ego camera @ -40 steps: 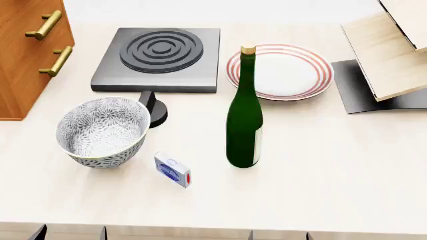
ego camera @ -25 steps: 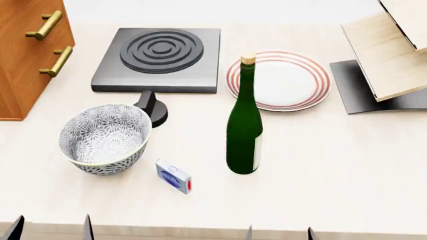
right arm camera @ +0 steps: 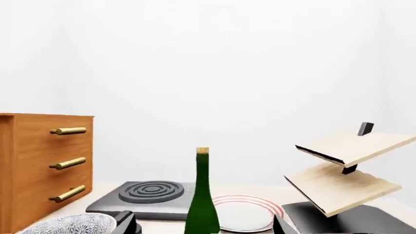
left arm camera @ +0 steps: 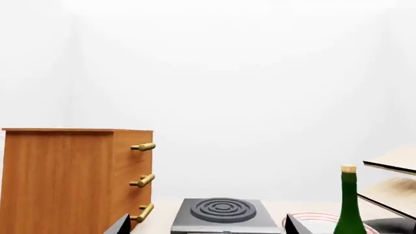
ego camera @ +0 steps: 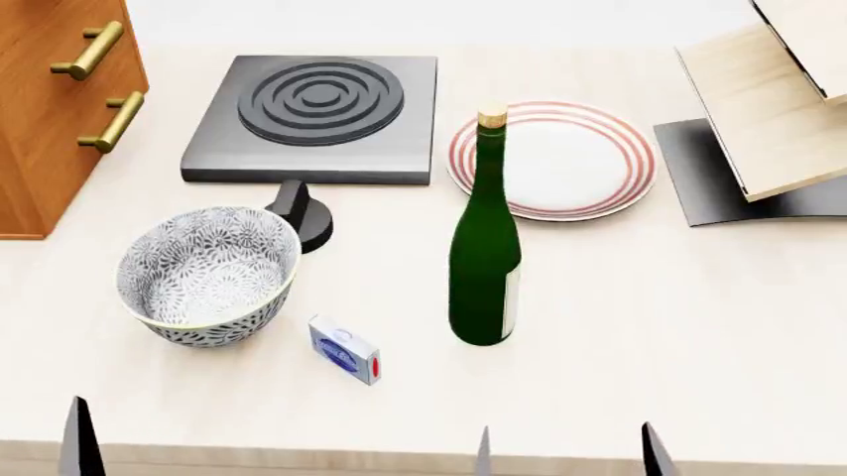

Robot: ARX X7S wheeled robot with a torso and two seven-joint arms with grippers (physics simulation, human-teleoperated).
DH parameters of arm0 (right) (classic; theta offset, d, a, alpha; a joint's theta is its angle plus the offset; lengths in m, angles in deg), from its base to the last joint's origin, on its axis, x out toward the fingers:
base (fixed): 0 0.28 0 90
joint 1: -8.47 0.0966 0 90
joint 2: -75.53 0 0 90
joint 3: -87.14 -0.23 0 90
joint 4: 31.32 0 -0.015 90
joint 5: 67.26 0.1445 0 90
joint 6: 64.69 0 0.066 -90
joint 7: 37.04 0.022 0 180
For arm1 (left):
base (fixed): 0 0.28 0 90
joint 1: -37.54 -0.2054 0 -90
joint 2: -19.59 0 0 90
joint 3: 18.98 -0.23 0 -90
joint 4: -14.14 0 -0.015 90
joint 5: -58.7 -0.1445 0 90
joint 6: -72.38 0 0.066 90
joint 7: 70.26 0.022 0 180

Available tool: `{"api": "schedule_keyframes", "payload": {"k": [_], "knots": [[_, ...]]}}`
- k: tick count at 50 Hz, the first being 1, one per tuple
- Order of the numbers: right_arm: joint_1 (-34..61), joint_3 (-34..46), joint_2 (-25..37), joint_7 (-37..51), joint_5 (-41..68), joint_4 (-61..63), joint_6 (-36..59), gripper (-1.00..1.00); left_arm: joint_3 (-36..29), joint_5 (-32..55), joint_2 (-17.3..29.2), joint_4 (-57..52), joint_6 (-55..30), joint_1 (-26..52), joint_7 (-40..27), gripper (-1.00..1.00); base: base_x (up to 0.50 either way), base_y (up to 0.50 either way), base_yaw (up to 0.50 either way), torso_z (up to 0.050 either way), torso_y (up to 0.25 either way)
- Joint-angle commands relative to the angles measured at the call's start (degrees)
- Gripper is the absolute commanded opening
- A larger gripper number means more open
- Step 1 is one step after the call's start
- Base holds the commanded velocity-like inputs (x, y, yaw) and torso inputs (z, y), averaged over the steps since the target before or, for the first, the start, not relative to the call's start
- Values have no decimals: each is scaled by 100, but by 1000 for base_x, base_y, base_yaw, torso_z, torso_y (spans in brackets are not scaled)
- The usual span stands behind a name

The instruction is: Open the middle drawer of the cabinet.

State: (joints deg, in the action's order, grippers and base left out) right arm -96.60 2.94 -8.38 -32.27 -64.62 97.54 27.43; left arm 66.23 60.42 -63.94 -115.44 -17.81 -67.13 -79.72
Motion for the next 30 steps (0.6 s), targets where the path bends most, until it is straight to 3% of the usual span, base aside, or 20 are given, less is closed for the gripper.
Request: {"api": "schedule_keyframes", "payload": {"k": [1,7,30], "knots": [[-452,104,140,124,36,981,-121,100,-49,68,147,-949,14,-408,-110,100,0,0,0,0,0],[-403,108,161,201,146,1092,35,100,-80,91,183,-830,70,-351,-143,100,1,0,0,0,0],[-315,253,307,376,145,1069,245,100,-183,101,300,-814,36,-352,-318,100,500,0,0,0,0]]}}
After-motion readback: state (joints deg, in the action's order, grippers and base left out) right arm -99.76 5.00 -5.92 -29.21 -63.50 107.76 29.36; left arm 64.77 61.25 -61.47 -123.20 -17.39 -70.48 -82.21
